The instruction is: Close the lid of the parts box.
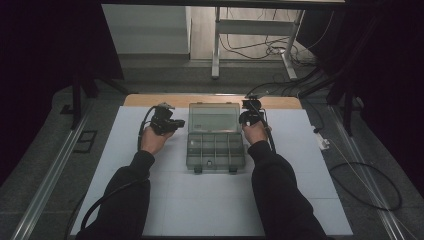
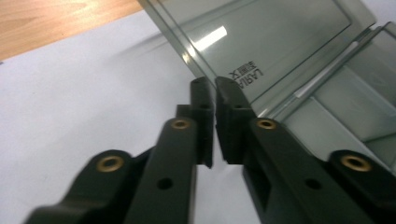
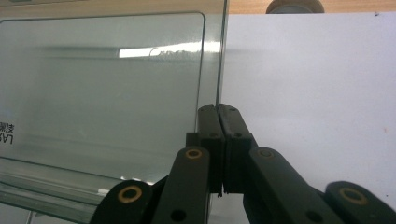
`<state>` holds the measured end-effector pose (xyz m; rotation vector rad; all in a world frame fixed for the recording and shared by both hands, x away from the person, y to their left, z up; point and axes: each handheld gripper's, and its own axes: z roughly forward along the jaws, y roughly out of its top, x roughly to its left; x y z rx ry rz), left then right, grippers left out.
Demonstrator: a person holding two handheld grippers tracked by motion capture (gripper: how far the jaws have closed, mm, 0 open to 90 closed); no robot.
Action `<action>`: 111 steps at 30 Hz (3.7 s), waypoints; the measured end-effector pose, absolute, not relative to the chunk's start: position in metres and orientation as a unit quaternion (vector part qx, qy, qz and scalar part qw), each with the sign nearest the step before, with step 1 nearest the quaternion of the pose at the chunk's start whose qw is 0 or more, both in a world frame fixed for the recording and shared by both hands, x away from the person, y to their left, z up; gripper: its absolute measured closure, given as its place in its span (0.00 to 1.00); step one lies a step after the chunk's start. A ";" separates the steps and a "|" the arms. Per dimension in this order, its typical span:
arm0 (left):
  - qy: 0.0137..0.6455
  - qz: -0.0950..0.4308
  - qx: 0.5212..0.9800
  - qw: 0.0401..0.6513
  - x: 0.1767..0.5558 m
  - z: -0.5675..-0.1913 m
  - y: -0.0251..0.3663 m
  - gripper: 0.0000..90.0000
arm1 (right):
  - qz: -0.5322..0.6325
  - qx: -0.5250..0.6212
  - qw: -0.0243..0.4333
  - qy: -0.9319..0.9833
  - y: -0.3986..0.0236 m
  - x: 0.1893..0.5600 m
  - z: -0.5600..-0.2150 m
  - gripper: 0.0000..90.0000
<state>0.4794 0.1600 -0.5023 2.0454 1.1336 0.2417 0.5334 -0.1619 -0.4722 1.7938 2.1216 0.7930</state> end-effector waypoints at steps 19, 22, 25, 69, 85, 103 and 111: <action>0.477 0.065 0.794 0.371 0.507 -0.535 0.143 0.98 | 0.294 0.606 0.138 0.726 -0.162 0.524 -0.470 0.99; 0.479 0.065 0.794 0.369 0.511 -0.537 0.141 0.98 | 0.294 0.603 0.142 0.727 -0.161 0.522 -0.469 0.99; 0.484 0.060 0.788 0.375 0.515 -0.538 0.140 0.98 | 0.297 0.603 0.144 0.727 -0.160 0.521 -0.469 0.99; 0.435 0.049 0.759 0.482 0.508 -0.509 0.154 0.98 | 0.354 0.501 0.128 0.779 -0.179 0.468 -0.447 1.00; 0.407 0.053 0.771 0.486 0.491 -0.498 0.155 0.98 | 0.369 0.477 0.124 0.788 -0.180 0.457 -0.445 1.00; 0.381 0.067 0.797 0.464 0.464 -0.480 0.156 0.98 | 0.382 0.442 0.127 0.801 -0.183 0.434 -0.435 1.00; 0.374 0.075 0.804 0.457 0.448 -0.470 0.152 0.98 | 0.380 0.427 0.134 0.810 -0.186 0.423 -0.433 1.00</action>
